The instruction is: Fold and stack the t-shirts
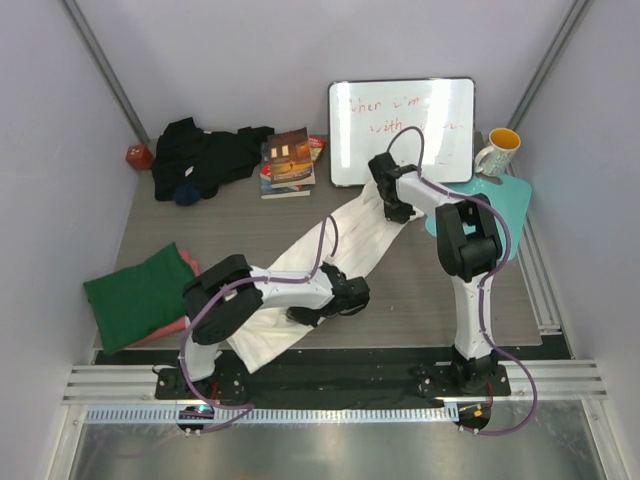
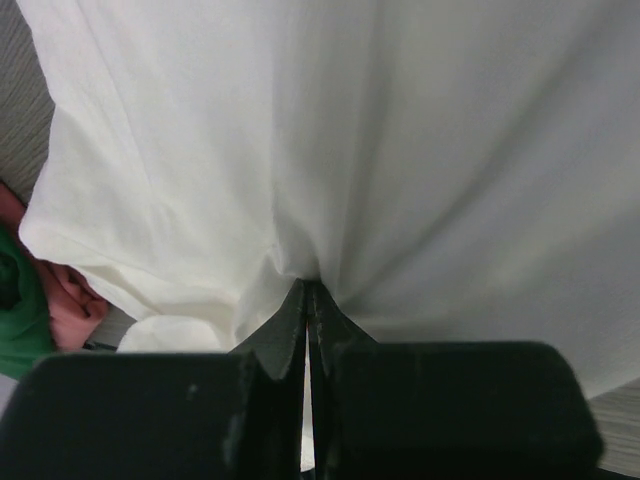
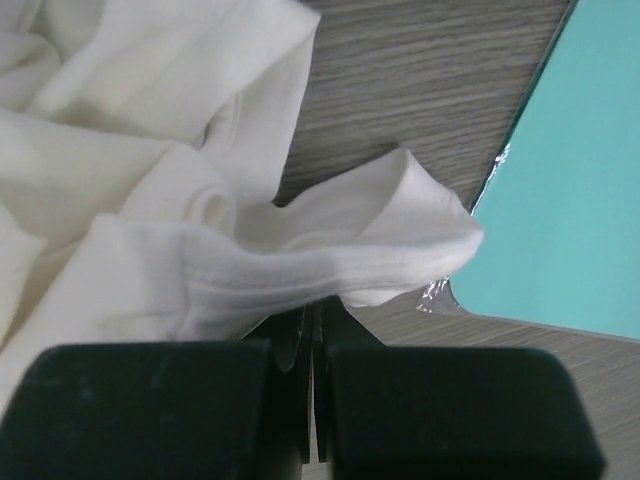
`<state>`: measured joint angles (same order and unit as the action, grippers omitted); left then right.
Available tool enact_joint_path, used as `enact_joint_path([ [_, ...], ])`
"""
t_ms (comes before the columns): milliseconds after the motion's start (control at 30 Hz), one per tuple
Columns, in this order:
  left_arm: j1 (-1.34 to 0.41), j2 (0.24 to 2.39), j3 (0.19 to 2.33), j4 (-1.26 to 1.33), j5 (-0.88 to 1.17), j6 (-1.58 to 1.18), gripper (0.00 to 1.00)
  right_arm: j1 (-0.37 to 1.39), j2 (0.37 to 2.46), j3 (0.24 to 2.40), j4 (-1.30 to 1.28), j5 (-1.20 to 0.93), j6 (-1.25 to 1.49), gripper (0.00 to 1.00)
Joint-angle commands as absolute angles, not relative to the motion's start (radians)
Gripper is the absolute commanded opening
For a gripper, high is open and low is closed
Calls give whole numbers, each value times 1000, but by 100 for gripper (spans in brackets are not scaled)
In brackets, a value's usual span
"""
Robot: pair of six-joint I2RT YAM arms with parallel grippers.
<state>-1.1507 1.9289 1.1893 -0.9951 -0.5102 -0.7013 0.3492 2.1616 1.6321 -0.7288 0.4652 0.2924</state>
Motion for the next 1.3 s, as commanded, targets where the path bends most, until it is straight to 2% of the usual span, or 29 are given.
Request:
enact_joint_path([
  [0, -1187, 2055, 1209, -861, -268, -778, 0, 281, 2210, 1669, -745, 471, 301, 1],
  [233, -1197, 2106, 1340, -876, -272, -741, 0, 221, 2120, 1596, -781, 468, 337, 1],
  [467, -1197, 2122, 1371, -876, -264, -738, 0, 218, 2010, 1522, -782, 497, 342, 2],
  [700, -1196, 2108, 1425, -897, -287, -761, 1, 219, 1841, 1471, -703, 395, 348, 3],
  [800, -1195, 2076, 1428, -914, -343, -765, 10, 218, 1754, 1456, -655, 365, 350, 5],
  [867, -1187, 2027, 1425, -931, -392, -767, 17, 219, 1721, 1457, -635, 359, 348, 11],
  [933, -1167, 1973, 1424, -952, -420, -770, 18, 218, 1686, 1460, -620, 374, 347, 18],
  [1033, -1132, 1918, 1428, -1008, -468, -779, 19, 219, 1669, 1459, -604, 403, 336, 23],
  [1200, -1083, 1804, 1436, -1121, -561, -802, 20, 218, 1745, 1476, -615, 384, 333, 22],
  [1267, -1062, 1773, 1421, -1173, -577, -816, 23, 218, 1797, 1477, -611, 382, 336, 22],
])
